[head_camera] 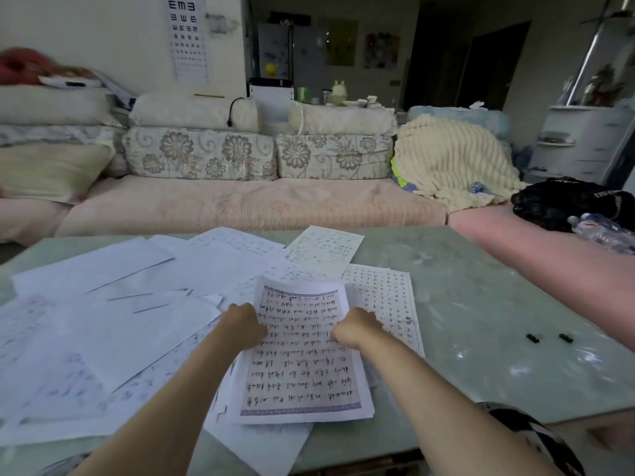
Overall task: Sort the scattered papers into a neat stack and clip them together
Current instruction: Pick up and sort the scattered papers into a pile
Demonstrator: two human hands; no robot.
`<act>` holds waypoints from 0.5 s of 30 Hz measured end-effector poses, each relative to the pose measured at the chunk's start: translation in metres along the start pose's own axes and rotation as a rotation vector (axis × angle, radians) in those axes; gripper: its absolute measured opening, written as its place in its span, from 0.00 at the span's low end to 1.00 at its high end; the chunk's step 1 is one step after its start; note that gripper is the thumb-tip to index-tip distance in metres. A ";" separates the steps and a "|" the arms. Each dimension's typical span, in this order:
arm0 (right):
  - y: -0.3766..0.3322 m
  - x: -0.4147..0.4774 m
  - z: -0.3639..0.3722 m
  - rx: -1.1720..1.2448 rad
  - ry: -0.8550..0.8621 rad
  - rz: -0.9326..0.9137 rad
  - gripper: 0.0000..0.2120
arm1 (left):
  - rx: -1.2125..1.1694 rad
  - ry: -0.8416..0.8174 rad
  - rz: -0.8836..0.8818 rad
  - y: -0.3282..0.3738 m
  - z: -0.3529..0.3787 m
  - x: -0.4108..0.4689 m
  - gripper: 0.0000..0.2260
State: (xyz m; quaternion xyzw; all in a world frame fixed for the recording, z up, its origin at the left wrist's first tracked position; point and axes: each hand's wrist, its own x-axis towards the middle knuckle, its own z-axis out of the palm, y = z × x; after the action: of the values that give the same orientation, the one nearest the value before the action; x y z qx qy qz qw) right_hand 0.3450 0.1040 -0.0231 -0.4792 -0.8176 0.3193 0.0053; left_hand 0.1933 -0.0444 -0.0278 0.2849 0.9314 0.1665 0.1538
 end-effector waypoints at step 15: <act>0.009 0.016 -0.015 0.295 -0.118 0.112 0.24 | -0.482 -0.139 -0.162 0.001 0.007 0.011 0.14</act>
State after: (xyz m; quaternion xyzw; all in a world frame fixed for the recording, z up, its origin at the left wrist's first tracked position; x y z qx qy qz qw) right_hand 0.3480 0.1273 -0.0202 -0.4984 -0.7327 0.4633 0.0099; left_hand 0.1878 -0.0361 -0.0357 0.1753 0.8719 0.3505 0.2937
